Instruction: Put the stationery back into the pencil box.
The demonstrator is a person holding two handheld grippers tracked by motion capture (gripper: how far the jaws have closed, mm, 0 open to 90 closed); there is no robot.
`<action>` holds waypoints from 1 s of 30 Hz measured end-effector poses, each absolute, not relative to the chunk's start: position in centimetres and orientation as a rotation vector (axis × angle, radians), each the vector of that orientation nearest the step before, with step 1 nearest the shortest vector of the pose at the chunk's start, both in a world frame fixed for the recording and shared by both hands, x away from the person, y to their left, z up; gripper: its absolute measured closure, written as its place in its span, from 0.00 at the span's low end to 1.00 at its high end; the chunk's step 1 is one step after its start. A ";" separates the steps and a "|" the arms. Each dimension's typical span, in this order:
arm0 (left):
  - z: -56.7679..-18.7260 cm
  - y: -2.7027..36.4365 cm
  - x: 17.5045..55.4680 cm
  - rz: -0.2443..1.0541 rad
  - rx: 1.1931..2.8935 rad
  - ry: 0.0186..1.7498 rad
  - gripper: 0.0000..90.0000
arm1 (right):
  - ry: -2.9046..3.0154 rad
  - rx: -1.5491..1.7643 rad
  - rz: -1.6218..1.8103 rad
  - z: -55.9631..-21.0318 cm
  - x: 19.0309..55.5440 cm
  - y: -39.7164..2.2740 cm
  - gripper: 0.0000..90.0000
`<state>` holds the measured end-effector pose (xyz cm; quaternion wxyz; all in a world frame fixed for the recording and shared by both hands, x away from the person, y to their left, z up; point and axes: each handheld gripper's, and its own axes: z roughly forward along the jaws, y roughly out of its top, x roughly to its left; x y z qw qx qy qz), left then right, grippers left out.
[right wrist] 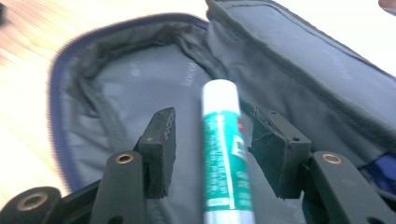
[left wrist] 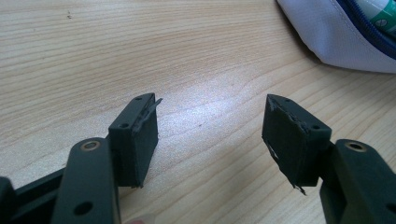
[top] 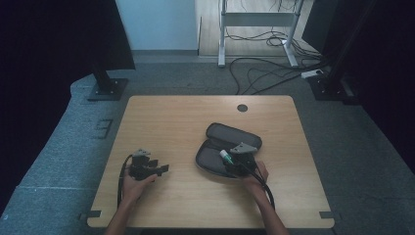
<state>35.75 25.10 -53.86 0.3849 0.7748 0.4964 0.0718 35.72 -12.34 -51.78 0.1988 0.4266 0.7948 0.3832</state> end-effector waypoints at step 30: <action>-52.0 26.3 34.6 0.230 1.914 1.248 0.40 | 2.225 1.080 1.292 -50.7 32.7 -10.8 0.53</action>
